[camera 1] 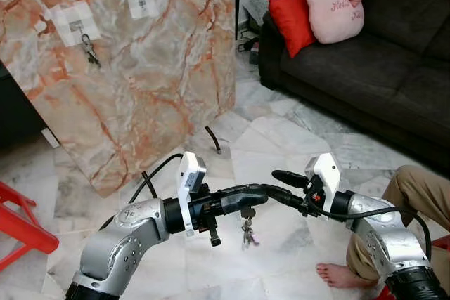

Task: Hang keys on a hook

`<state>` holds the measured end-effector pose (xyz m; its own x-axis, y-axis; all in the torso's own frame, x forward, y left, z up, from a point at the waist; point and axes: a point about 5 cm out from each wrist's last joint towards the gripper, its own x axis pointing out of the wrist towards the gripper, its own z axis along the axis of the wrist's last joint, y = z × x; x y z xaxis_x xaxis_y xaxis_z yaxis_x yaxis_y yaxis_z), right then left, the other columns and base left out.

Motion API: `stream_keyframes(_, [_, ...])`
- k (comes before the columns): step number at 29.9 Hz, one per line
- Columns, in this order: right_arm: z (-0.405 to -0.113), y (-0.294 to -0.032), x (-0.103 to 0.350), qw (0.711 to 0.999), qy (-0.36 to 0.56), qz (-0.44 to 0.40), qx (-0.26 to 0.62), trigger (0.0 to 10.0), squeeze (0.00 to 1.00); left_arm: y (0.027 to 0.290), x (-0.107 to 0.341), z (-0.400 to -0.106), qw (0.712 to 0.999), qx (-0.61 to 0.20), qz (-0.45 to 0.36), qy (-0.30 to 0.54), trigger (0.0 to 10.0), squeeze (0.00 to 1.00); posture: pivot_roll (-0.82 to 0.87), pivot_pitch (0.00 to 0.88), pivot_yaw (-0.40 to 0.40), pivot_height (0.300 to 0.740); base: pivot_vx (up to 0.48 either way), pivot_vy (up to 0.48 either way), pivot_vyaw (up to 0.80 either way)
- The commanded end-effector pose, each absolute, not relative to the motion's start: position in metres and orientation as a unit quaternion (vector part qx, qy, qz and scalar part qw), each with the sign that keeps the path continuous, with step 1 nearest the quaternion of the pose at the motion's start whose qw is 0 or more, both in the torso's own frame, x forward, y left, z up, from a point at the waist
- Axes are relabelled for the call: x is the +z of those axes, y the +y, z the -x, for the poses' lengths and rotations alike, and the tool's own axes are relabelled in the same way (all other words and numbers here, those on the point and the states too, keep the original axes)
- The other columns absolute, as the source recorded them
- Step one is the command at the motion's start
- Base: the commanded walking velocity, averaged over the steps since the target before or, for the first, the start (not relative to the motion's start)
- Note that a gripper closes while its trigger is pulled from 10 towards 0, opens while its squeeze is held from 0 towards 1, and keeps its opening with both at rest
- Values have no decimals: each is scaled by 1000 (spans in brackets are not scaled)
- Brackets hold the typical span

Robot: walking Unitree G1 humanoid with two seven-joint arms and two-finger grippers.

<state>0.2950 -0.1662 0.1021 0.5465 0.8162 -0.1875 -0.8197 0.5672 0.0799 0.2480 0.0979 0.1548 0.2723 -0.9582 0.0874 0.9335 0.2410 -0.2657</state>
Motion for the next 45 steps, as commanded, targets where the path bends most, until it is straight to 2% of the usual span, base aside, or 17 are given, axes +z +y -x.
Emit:
stream_keyframes(1, [-297, -165, 101, 881, 101, 10, 462, 10000, 0, 99, 158, -251, 793, -594, 127, 33, 10000, 0, 24, 0, -54, 740, 0, 0, -769])
stream_keyframes(17, [-296, -158, 99, 880, 101, 0, 464, 10000, 0, 100, 158, -253, 804, -583, 112, 29, 10000, 0, 34, 0, -57, 740, 0, -304, -769])
stream_keyframes(25, [-293, -150, 100, 873, 87, 17, 479, 10000, 0, 102, 159, -250, 804, -582, 118, 31, 10000, 0, 39, 0, -54, 740, 0, 0, -517])
stream_keyframes(30, [-287, -147, 102, 848, 100, 39, 520, 10000, 0, 103, 159, -247, 799, -589, 120, 36, 10000, 0, 42, 0, -52, 740, 0, 0, 0])
stream_keyframes(32, [-276, -147, 102, 813, 114, 59, 568, 10000, 0, 101, 158, -243, 792, -598, 121, 40, 10000, 0, 41, 0, -48, 740, 0, 0, 0])
stream_keyframes(33, [-276, -147, 102, 813, 114, 59, 568, 10000, 0, 101, 158, -243, 792, -598, 121, 40, 10000, 0, 41, 0, -48, 740, 0, 0, 0])
stream_keyframes(35, [-264, -146, 108, 776, 115, 53, 619, 10000, 0, 100, 158, -241, 789, -601, 122, 42, 10000, 0, 42, 0, -48, 740, 0, 0, 0])
stream_keyframes(36, [-262, -145, 110, 766, 115, 52, 630, 10000, 0, 100, 157, -241, 788, -602, 122, 43, 10000, 0, 41, 0, -48, 740, 0, 0, 0])
stream_keyframes(45, [-252, -145, 102, 737, 153, 77, 654, 10000, 0, 97, 154, -235, 777, -615, 122, 53, 10000, 0, 42, 0, -50, 740, 0, 0, 0])
